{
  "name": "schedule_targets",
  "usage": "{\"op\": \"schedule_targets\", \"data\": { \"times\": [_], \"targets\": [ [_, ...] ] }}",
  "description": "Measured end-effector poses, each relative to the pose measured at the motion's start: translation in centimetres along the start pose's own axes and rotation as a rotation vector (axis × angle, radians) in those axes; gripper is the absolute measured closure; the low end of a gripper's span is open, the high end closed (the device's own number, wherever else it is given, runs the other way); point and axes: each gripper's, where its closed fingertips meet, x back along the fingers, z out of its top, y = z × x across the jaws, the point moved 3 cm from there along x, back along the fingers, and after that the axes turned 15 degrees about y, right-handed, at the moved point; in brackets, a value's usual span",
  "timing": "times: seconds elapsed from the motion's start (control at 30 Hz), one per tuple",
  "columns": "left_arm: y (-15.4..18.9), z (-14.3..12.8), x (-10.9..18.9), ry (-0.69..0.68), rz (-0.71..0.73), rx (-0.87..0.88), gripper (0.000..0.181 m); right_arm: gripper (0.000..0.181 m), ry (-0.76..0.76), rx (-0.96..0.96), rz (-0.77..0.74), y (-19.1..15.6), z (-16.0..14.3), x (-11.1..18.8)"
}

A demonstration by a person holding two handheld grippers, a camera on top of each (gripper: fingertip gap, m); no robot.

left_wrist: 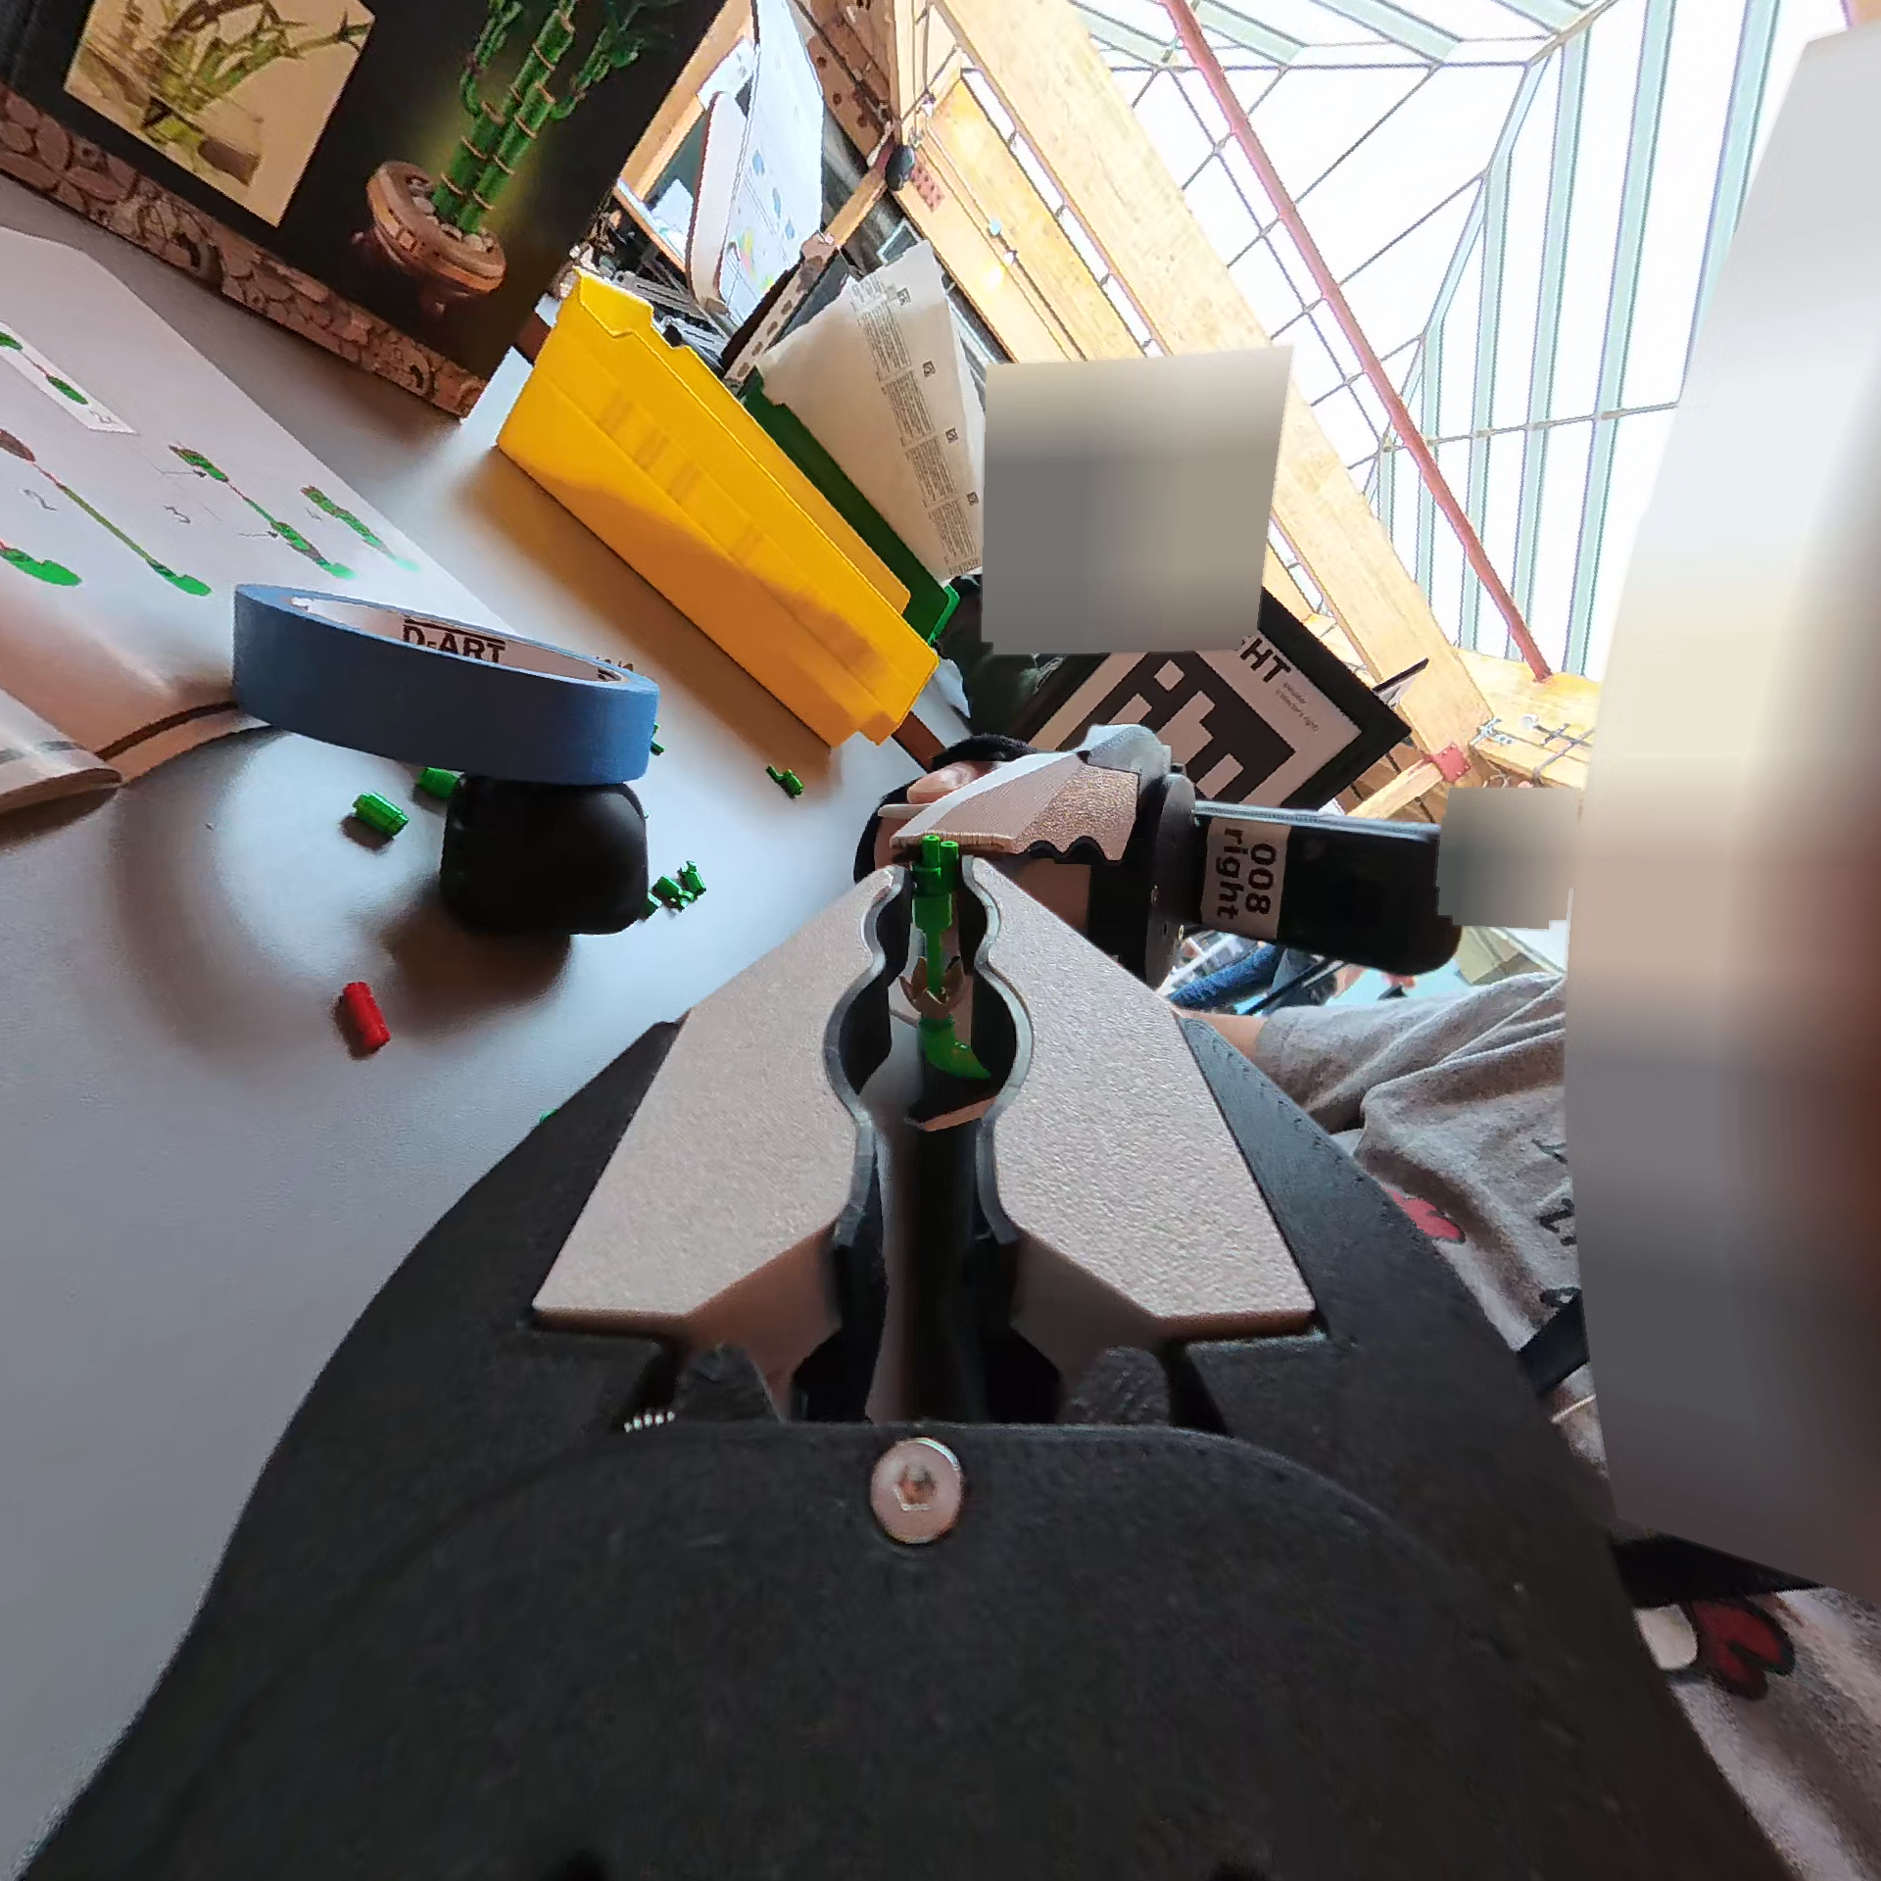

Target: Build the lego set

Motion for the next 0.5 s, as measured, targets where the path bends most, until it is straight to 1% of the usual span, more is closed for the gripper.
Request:
{"op": "schedule_targets", "data": {
  "times": [0.13,0.3,0.5],
  "targets": [
    [-0.37,-0.03,-0.09,0.017,0.015,0.028,0.177,0.129,-0.022,0.015,-0.008,0.02,-0.33,-0.05],
    [-0.75,-0.09,0.00,0.020,0.041,0.044,0.178,0.129,-0.021,-0.015,-0.014,0.01,-0.65,-0.22],
    [-0.87,-0.25,0.13,0.016,0.043,0.085,0.178,0.129,-0.020,-0.022,-0.004,-0.16,-0.71,-0.27]
  ]
}}
